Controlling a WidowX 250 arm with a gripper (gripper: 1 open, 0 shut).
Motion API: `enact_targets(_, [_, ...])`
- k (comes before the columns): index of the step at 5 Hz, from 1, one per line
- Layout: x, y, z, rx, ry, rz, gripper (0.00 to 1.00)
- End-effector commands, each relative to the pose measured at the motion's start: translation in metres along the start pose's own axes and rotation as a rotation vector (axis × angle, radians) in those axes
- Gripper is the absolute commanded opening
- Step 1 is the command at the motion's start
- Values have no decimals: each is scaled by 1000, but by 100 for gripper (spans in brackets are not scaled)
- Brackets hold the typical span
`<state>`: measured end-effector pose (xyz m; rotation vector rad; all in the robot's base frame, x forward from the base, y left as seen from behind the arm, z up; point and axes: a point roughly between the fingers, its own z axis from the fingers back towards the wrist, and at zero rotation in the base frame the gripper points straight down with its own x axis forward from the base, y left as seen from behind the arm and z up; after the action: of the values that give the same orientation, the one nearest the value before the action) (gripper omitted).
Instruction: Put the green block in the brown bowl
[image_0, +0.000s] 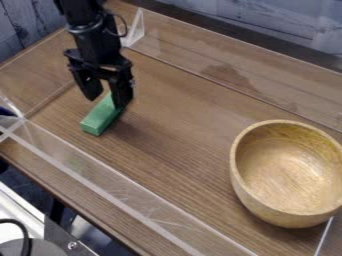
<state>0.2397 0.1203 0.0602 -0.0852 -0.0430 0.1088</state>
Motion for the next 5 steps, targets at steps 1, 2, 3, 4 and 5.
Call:
enact_targets(1, [5,0,9,64,-71,14,100])
enact_targets(2, [8,-1,-1,49,-75,14,100])
enact_targets(3, [11,-3,-10,36,-75,14,100])
enact_targets(4, [11,8,-16,39,-76,24,0])
enact_targets(5, [10,16,-18,37,-79,31,0])
